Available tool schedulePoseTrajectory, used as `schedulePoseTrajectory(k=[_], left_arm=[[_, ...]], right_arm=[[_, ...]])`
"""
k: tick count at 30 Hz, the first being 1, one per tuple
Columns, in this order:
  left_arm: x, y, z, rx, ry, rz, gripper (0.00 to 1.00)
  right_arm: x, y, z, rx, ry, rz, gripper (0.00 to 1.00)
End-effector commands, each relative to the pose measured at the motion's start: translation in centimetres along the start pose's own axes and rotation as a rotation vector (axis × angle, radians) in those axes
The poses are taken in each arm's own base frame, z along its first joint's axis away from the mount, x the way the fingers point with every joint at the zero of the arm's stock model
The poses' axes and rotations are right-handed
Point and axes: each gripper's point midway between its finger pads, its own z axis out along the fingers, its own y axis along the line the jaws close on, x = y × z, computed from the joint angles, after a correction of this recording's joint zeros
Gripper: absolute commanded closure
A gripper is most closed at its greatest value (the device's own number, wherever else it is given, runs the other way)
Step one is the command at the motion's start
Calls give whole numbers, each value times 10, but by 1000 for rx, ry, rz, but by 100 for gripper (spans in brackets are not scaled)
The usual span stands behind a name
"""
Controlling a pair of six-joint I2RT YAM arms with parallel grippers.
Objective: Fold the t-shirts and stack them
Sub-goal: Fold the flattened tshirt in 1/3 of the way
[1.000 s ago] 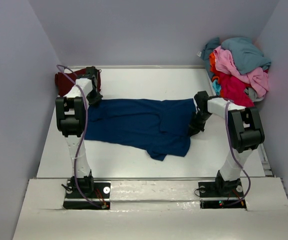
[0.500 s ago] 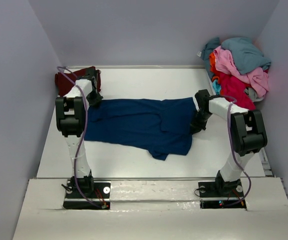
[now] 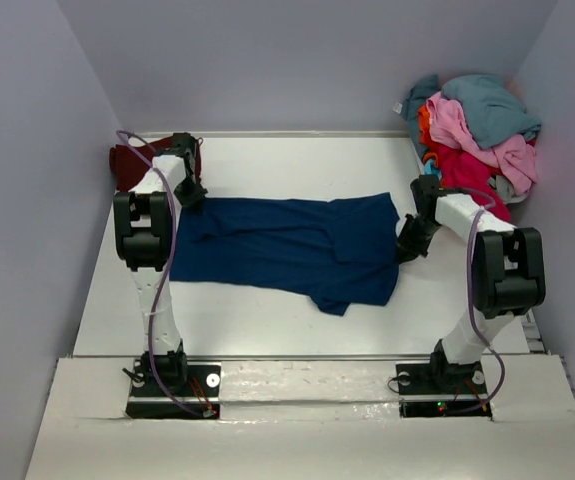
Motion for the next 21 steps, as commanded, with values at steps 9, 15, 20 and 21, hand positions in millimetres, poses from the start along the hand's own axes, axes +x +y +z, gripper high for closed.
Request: schedulePoseTrajectory(k=[9, 15, 20, 21], left_arm=[[-11, 5, -6, -7, -25, 3, 66], [-21, 8, -21, -6, -79, 3, 40], [-35, 7, -41, -18, -151, 0, 35], [-36, 3, -44, -21, -164, 15, 35]], right_arm=[[7, -14, -5, -37, 39, -45, 65], [5, -7, -11, -47, 20, -113, 41], [-5, 10, -22, -42, -36, -154, 40], [-7, 16, -25, -50, -48, -168, 40]])
